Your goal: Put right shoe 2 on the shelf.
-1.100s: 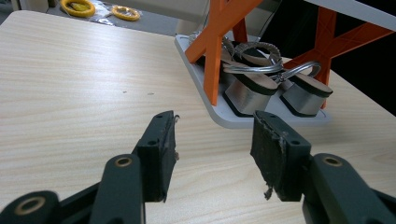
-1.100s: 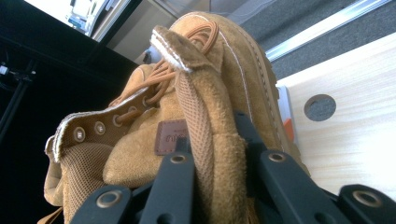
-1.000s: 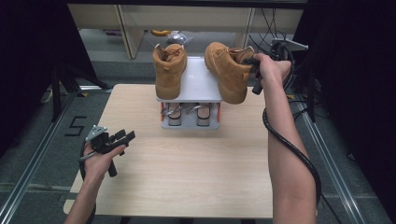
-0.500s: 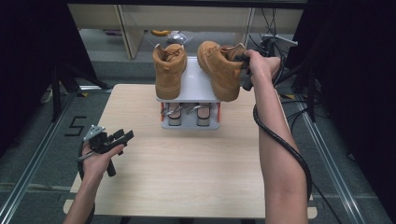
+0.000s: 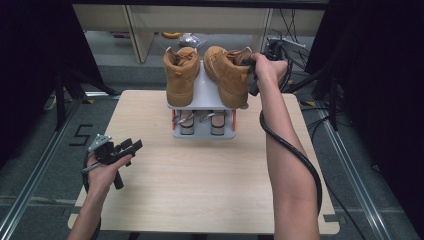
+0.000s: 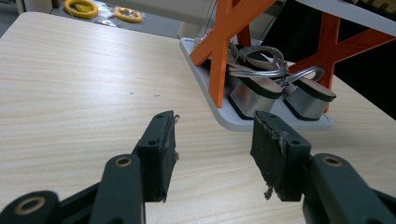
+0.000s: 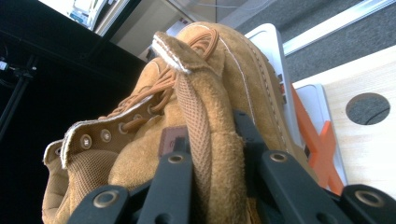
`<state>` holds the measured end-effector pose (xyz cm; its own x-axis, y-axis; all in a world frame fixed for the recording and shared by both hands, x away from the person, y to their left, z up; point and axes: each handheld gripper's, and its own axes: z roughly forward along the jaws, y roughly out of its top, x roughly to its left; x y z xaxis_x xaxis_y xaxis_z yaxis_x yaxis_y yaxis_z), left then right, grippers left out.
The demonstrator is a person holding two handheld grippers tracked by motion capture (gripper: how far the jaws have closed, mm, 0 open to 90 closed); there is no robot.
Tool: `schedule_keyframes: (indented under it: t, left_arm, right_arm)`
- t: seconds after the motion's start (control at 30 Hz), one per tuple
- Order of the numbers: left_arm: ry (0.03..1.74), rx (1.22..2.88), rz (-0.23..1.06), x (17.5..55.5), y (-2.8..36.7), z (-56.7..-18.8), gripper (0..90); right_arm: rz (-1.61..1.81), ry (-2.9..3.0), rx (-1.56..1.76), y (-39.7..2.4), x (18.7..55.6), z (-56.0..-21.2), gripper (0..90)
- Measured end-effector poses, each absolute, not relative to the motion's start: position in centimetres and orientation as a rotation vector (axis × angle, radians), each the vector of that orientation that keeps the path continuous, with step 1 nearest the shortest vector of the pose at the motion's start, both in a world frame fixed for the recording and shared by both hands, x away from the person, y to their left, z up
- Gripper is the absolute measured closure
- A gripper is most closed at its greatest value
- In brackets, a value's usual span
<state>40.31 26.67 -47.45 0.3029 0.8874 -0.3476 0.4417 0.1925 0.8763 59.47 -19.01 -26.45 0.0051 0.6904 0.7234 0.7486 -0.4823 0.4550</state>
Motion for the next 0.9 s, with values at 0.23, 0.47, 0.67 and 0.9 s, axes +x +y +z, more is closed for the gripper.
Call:
schedule_keyframes:
  t: [0.23,0.47,0.67,0.9]
  left_arm:
    - [1.317,1.428,0.49,40.3,26.7,-47.5,49.0]
    - [1.313,1.427,0.488,40.3,26.7,-47.5,49.0]
    - [1.316,1.426,0.49,40.3,26.7,-47.5,48.9]
    - [1.319,1.424,0.498,40.3,26.8,-47.5,48.9]
  right_arm:
    - [-1.514,-1.601,-2.197,-18.1,59.9,-26.6,77.4]
    - [-1.568,-1.715,-2.199,-16.8,59.8,-26.1,66.3]
    - [-1.673,-1.749,-2.159,-17.4,59.0,-25.4,52.4]
    - [-1.766,-1.704,-2.139,-20.3,56.9,-24.1,50.7]
